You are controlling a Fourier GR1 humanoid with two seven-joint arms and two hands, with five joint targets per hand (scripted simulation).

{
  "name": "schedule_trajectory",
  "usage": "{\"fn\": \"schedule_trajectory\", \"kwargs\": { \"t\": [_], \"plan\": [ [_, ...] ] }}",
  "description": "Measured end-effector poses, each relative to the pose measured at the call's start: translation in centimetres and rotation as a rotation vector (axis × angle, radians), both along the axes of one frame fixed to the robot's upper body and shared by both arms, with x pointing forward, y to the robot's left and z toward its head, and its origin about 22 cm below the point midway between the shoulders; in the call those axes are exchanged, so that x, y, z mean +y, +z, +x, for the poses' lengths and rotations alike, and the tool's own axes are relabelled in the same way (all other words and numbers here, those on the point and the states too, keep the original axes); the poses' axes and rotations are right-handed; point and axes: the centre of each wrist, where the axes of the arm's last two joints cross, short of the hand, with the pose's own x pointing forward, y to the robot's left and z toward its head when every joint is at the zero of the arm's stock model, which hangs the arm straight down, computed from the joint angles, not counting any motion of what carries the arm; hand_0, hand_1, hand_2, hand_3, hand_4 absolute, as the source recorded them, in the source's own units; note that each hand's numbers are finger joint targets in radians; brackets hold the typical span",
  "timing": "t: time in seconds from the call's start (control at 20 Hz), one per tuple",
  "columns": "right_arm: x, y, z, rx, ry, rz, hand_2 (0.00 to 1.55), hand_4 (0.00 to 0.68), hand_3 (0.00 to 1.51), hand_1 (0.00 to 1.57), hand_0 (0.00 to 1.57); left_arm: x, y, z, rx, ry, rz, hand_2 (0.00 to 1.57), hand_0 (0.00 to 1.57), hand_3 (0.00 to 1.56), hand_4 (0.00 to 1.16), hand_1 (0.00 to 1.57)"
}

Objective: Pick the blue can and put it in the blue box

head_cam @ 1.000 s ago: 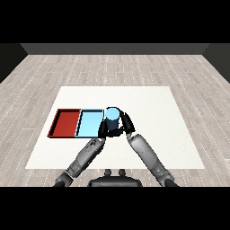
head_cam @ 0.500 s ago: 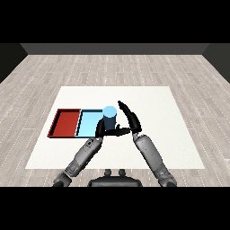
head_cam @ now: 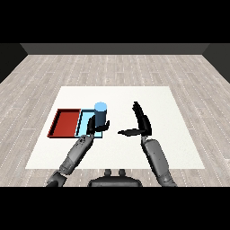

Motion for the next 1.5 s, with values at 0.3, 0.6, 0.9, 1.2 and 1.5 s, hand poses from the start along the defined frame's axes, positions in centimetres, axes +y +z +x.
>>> {"fn": "schedule_trajectory", "kwargs": {
  "t": [0.3,0.6,0.9,1.2,1.5],
  "plan": [
    [-1.4,-2.1,0.0,0.026,-0.031,0.052,0.0,0.0,0.0,0.0,0.0,4.5,0.2,1.6,0.072,0.09,0.088,1.57,1.57,1.5,1.12,1.57],
    [-2.0,-2.9,0.1,0.046,-0.056,0.084,0.0,0.0,0.0,0.0,0.0,8.4,-0.5,3.5,0.234,0.215,0.269,1.42,1.53,1.27,0.97,1.53],
    [-3.0,-3.4,0.3,0.078,-0.092,0.111,0.0,0.0,0.0,0.0,0.0,10.1,-2.1,4.8,0.427,0.335,0.556,0.71,0.84,0.5,0.92,0.84],
    [-4.2,-4.3,1.0,0.108,-0.119,0.118,0.0,0.0,0.0,0.0,0.0,10.1,-3.0,6.2,0.625,0.351,0.687,1.03,1.22,0.0,0.79,1.22],
    [-5.1,-5.6,1.6,0.129,-0.14,0.127,0.0,0.0,0.0,0.0,0.0,8.3,-4.3,6.3,0.833,0.304,0.746,0.95,1.05,0.0,0.74,1.05]
  ]
}}
